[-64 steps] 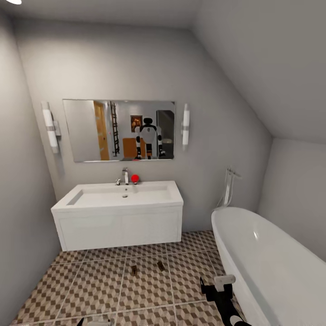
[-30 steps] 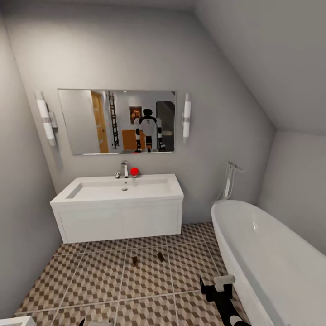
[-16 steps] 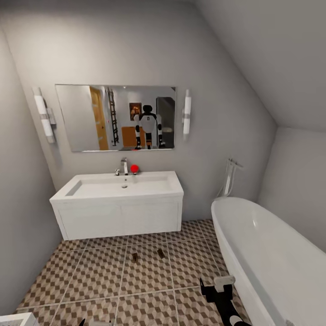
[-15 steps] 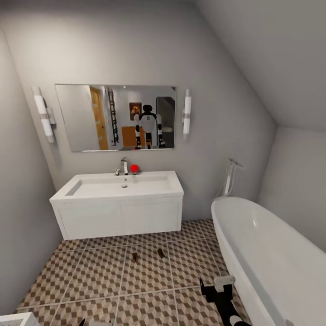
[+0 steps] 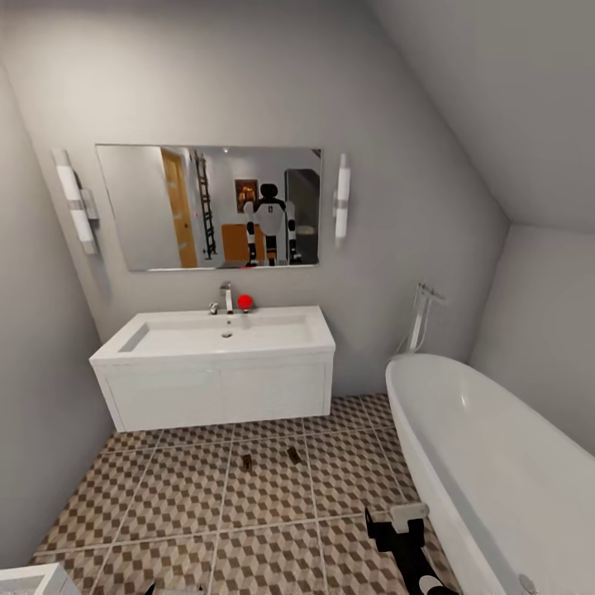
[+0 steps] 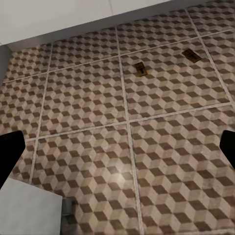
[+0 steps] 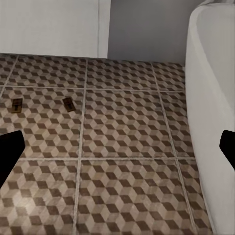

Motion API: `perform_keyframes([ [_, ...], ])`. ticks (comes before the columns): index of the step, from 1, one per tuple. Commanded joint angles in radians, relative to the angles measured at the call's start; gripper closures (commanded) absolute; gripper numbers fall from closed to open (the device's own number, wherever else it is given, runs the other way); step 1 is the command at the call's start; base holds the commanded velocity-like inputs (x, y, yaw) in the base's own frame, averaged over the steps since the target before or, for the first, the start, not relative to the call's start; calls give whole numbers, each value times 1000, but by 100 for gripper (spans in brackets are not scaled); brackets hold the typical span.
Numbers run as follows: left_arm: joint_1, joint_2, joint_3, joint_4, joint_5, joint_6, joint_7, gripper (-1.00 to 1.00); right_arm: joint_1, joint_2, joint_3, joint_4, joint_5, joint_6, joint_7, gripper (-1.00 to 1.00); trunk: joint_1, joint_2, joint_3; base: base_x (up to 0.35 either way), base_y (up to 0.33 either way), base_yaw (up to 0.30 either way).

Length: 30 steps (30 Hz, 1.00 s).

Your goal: Take the four mousetraps from the cabinet in the bathroom and place them on the bathroom floor. Make sure all four end up on the same floor surface, and ensure that at least two of them are either under or directly next to the same bathroom sink.

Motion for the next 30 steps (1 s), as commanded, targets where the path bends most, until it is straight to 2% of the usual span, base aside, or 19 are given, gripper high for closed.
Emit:
perform_keyframes([
  [1, -1, -1, -9, 4, 4, -5, 5, -100, -1, 0, 7, 1, 8, -1, -10, -100, 0, -1, -2, 0, 0, 0],
  [10, -1, -1, -8, 4, 4, -5, 5, -100, 0, 0, 7, 1, 8, -1, -10, -100, 0, -1, -16, 0, 0, 0],
  [20, -1, 0, -8, 3, 4, -5, 6, -100, 12, -5, 6, 1, 8, -4, -3, -100, 0, -1, -18, 0, 0, 0],
  [30, 10, 17, -7, 4, 4, -5, 10, -100, 124, -35, 6, 1, 8, -37, 5, -100, 0, -1, -18, 0, 0, 0],
])
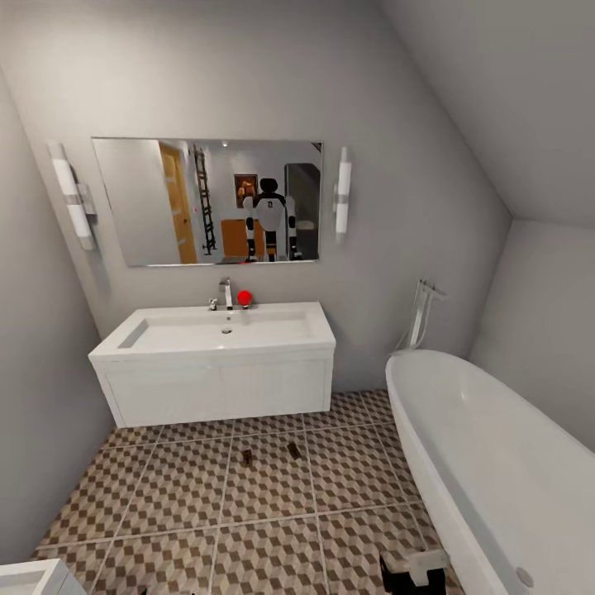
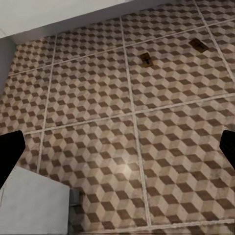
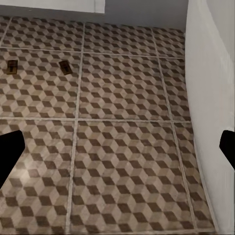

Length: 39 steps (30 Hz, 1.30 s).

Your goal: Take the four mousetraps from the cabinet in the bathroom and place them on the bathroom floor. Make sure all four end up on the same floor surface, and ensure that at least two of them are either under or directly next to the same bathroom sink.

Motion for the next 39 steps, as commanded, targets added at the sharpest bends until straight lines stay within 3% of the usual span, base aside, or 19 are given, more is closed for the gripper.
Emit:
perform_keyframes([
  [1, 2, 1, -9, 4, 3, -5, 5, -100, 10, -2, 7, 1, 8, -11, -8, -100, 1, -1, -1, 0, 0, 0],
  [5, 20, 9, -9, 4, 3, -5, 4, -100, 63, -10, 7, 2, 8, -69, -6, -100, 1, -1, -1, 0, 0, 0],
  [7, 39, 13, -9, 4, 3, -6, 4, -100, 112, -28, 7, 2, 8, -109, -4, -100, 1, -1, -1, 0, 0, 0],
  [14, 91, 14, -8, 4, 4, -5, 3, -100, 136, -36, 7, -1, 7, -121, 37, -100, 1, -1, -1, 0, 0, 0],
  [25, 101, 7, -7, 1, 18, -5, 11, -100, 137, -29, 5, -3, 5, -114, 48, -100, 1, -1, -1, 0, 0, 0],
  [28, 102, 6, -7, 1, 35, -5, 11, -100, 137, -27, 5, -3, 5, -103, 45, -100, 1, -1, -1, 0, 0, 0],
  [35, 102, 9, -7, 1, 113, -5, 11, -100, 137, -28, -6, -5, -2, -34, 0, -100, 1, -1, -1, 0, 0, 0],
  [39, 102, 9, -7, 1, 148, -6, 10, -100, 137, -27, -18, -6, -31, -22, -19, -100, 1, -1, -1, 0, 0, 0],
])
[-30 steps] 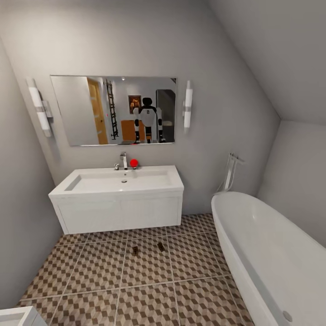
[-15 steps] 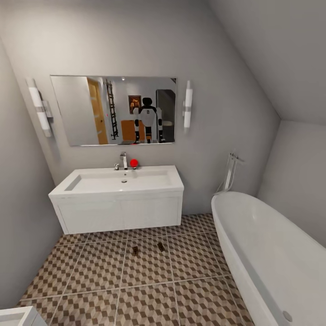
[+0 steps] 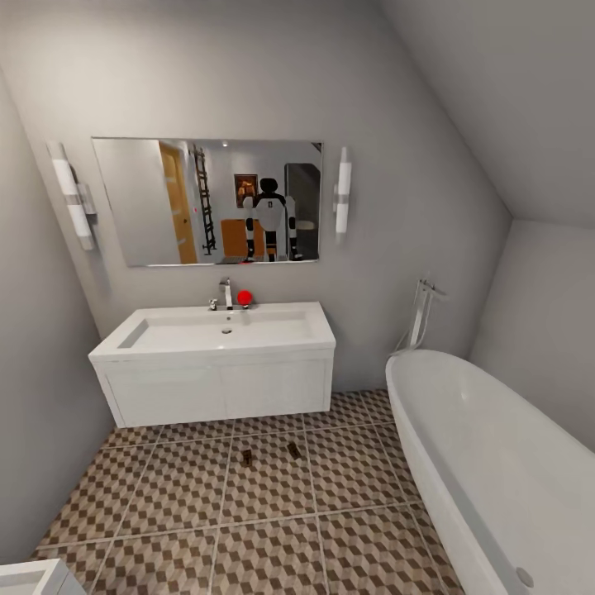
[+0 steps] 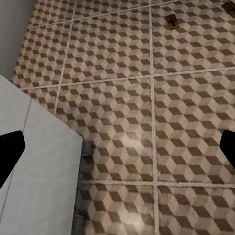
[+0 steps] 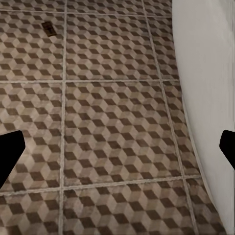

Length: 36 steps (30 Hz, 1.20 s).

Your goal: Take the four mousetraps from the cabinet in the bathroom and place them on the bathroom floor. Make sure all four end up on the same floor surface, and ensure that at least two of them are either under or directly next to the same bathroom sink.

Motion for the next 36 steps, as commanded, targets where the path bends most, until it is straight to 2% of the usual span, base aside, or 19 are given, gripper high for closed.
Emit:
perform_keyframes([
  [1, -1, 0, -9, 3, 13, -5, 1, -100, -1, 0, 4, 1, -4, -1, -10, -100, 1, -1, -1, 0, 0, 0],
  [7, -1, -3, -10, 3, 31, -6, -4, -100, -1, -1, 0, 1, -42, 2, -14, -100, 1, -1, -1, 0, 0, 0],
  [16, -1, -3, -10, 4, 33, -6, -5, -100, -1, -1, 0, 1, -45, 2, -17, -100, 1, -1, -1, -67, 0, 0],
  [36, -1, -3, -10, 4, 33, -6, -6, -100, -1, -1, 0, 1, -44, -1, -17, -100, 1, -1, -1, -315, 0, 0],
])
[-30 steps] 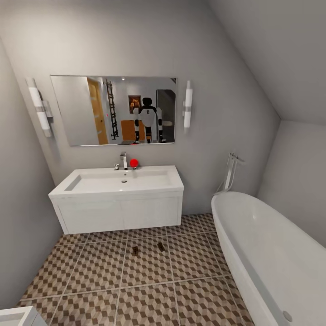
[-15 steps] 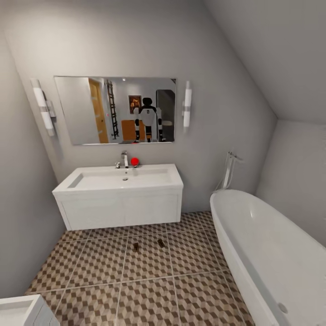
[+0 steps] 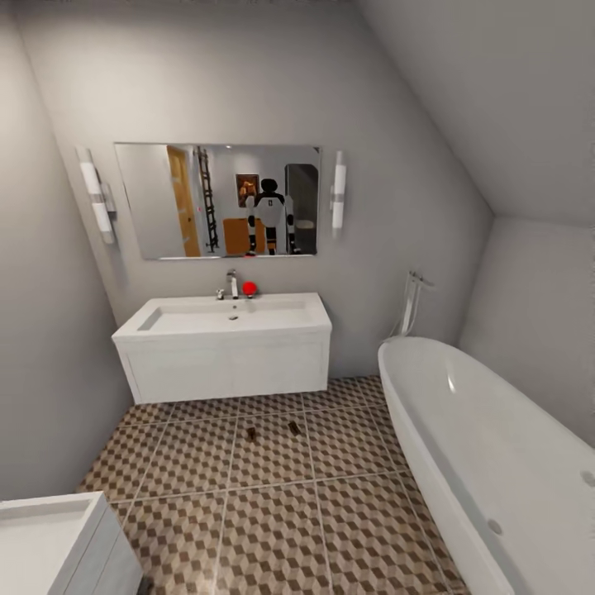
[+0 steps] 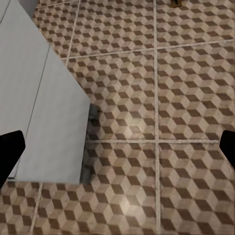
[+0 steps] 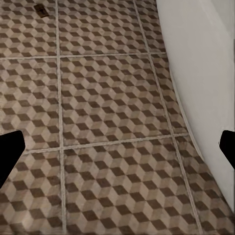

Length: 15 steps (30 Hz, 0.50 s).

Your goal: Take the four mousetraps from the cabinet in the bathroom and place them on the bathroom floor. Make sure all four end up on the same floor surface, and ensure that at least two of them are either under or directly next to the same bathroom sink.

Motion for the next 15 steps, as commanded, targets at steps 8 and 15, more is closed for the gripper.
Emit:
perform_keyframes([
  [8, -1, -1, -9, 4, 6, -5, 2, -100, -1, 1, 6, 1, 0, -4, -5, -100, 0, -1, -1, -340, 0, 0],
  [15, -1, -1, -9, 3, 6, -5, 2, -100, -1, 1, 7, 1, 0, -5, -5, -100, 0, -1, -1, -340, 0, 0],
])
